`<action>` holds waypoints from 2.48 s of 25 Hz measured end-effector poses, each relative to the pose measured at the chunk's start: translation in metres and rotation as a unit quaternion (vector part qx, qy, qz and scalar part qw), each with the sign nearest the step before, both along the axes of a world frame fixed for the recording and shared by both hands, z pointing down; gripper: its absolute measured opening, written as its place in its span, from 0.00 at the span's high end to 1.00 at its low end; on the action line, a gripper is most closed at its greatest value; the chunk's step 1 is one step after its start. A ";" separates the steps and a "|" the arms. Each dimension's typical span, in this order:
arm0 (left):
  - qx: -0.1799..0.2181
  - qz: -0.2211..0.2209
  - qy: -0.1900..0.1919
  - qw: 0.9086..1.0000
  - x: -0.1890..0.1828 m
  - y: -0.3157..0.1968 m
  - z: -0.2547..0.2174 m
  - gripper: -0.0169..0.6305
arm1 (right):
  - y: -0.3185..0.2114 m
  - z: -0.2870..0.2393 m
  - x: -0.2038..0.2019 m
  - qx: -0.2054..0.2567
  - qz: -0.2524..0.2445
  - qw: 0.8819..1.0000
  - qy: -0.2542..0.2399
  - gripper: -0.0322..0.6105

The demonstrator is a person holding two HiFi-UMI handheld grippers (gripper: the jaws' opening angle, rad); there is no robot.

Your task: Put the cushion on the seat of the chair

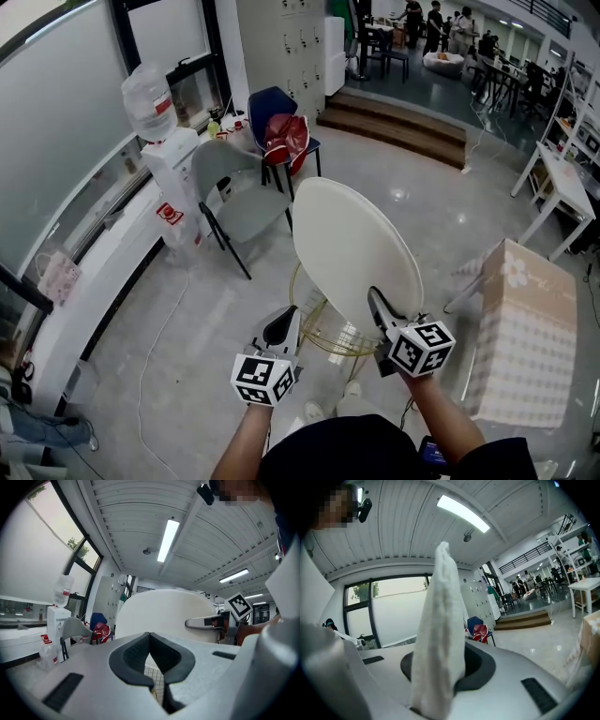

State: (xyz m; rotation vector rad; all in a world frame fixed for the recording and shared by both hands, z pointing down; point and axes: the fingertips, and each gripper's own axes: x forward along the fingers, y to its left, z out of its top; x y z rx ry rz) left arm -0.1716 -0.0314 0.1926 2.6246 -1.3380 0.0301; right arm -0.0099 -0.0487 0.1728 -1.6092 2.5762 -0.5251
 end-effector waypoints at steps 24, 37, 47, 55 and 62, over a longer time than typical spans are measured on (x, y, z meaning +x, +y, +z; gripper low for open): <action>-0.041 -0.022 -0.010 0.999 0.030 -0.073 0.042 0.97 | -0.073 0.052 0.036 -0.059 -0.020 0.998 0.012 0.84; -0.078 -0.024 -0.008 0.997 0.031 -0.081 0.084 0.97 | -0.081 0.094 0.039 -0.099 -0.015 0.995 0.018 0.84; -0.134 -0.008 -0.011 0.991 0.045 -0.064 0.142 0.97 | -0.069 0.151 0.042 -0.149 -0.010 0.989 0.022 0.84; -0.162 -0.001 -0.024 0.986 0.050 -0.059 0.180 0.97 | -0.063 0.193 0.047 -0.181 -0.008 0.983 0.024 0.84; -0.183 0.002 -0.031 0.983 0.059 -0.060 0.213 0.97 | -0.058 0.233 0.054 -0.210 -0.010 0.977 0.021 0.84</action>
